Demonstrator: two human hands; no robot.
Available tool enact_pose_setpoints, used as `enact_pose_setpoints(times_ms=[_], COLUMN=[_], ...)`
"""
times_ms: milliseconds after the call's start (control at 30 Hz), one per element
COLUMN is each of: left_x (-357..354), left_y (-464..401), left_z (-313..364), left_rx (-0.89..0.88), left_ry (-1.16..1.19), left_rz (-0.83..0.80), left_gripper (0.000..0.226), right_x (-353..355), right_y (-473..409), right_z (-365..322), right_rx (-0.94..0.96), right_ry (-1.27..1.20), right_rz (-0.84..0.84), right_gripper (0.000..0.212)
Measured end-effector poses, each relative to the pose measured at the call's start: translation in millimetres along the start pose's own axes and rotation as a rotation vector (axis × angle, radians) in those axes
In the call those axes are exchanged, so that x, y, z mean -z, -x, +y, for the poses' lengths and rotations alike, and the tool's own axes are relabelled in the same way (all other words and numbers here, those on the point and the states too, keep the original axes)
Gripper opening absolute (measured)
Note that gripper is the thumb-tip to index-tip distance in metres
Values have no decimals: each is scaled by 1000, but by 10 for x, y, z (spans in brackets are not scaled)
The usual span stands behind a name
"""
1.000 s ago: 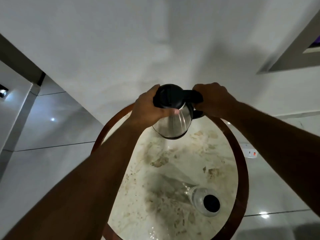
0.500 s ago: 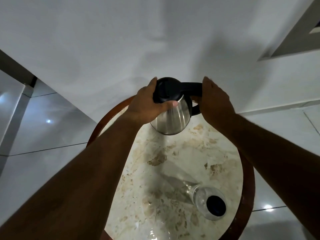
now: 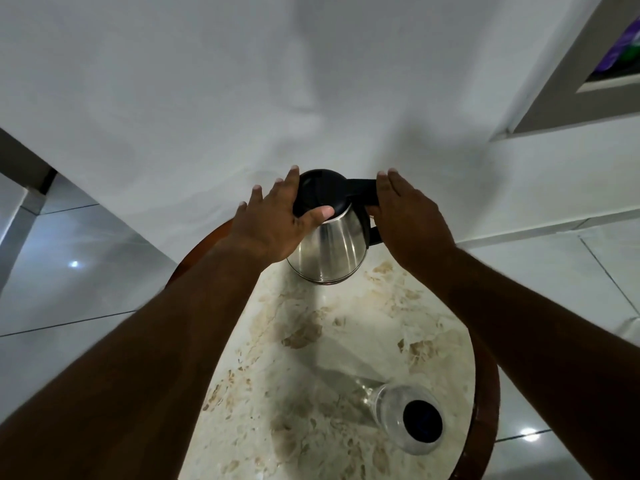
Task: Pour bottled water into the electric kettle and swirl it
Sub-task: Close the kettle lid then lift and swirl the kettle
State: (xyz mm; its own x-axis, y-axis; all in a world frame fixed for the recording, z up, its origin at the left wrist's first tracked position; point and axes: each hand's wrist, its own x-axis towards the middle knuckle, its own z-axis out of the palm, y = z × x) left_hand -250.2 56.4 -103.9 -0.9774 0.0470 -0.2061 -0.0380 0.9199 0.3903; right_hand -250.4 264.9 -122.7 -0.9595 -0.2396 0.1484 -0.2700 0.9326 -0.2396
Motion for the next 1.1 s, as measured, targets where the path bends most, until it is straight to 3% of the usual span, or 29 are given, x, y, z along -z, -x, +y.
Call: enact_pose_setpoints(times_ms=[1100], left_x=[-73], left_y=[-12], left_z=[5], left_rx=[-26], left_ry=[130], left_rz=[51], left_gripper=[93], right_x=[-114], right_y=[-30], right_z=[-73], right_rx=[-101], right_ry=[-124], right_rz=[39], right_gripper=[58])
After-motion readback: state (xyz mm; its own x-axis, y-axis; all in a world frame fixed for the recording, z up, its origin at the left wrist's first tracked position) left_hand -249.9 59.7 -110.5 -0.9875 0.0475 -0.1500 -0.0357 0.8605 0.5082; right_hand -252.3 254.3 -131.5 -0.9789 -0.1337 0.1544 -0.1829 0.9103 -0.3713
